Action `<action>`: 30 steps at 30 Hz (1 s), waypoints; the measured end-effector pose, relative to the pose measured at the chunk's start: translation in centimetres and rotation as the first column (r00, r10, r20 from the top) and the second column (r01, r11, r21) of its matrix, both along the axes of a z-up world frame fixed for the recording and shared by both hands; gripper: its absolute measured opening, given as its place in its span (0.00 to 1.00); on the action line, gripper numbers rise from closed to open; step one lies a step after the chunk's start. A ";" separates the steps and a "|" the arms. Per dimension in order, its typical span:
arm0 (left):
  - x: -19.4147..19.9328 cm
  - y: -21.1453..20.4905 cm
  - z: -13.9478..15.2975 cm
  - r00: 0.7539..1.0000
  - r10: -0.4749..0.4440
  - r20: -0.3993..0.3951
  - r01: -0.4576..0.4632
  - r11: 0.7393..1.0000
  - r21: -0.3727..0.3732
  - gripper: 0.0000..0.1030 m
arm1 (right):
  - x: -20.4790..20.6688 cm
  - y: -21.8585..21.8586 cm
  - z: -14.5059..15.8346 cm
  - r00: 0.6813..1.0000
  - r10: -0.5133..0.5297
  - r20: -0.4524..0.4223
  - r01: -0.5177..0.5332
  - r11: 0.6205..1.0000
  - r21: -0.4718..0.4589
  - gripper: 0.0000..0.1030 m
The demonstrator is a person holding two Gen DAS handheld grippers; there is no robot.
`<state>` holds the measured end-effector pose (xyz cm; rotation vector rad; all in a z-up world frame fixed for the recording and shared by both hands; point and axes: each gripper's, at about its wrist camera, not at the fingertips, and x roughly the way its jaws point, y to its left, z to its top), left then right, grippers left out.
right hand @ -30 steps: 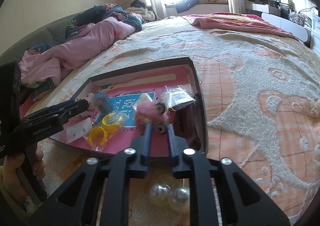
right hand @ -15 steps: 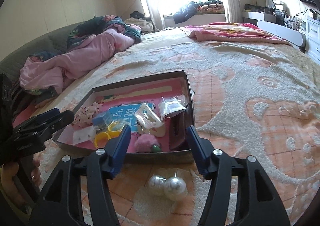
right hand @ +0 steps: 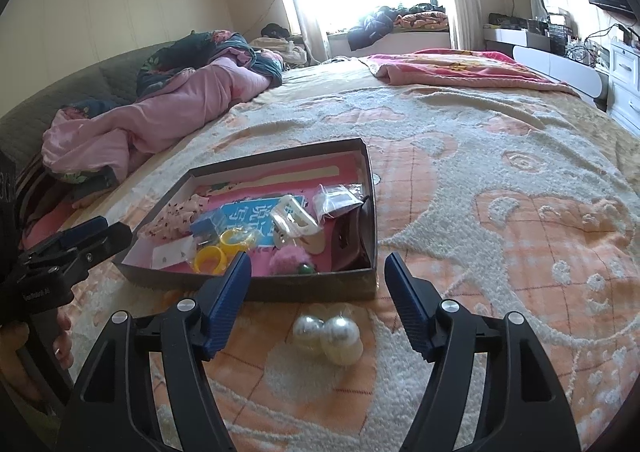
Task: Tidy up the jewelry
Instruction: 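Withdraw both open tools toward the orange hair tie and pearl earrings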
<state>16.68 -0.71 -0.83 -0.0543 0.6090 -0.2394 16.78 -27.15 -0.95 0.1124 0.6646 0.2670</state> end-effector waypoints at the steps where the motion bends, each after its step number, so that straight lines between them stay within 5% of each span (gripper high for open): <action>1: -0.2 0.0 -0.2 1.000 -0.002 -0.004 0.002 1.000 0.001 0.88 | -0.2 -0.1 0.0 1.000 -0.001 0.000 0.001 1.000 -0.002 0.65; 17: -2.1 -1.0 -2.8 0.995 -0.053 -0.085 0.056 0.998 0.037 0.86 | -2.3 -1.7 -1.2 0.999 -0.009 -0.045 0.007 0.999 -0.038 0.65; 23: -1.8 -1.8 -4.3 0.988 -0.086 -0.129 0.094 0.994 0.059 0.67 | -2.2 -1.7 -1.5 0.999 -0.008 -0.053 0.006 0.999 -0.043 0.65; 30: -0.7 -1.6 -5.7 0.977 -0.098 -0.189 0.099 0.995 -0.005 0.32 | -1.7 -1.3 -2.6 0.997 -0.004 -0.075 -0.001 0.998 -0.067 0.65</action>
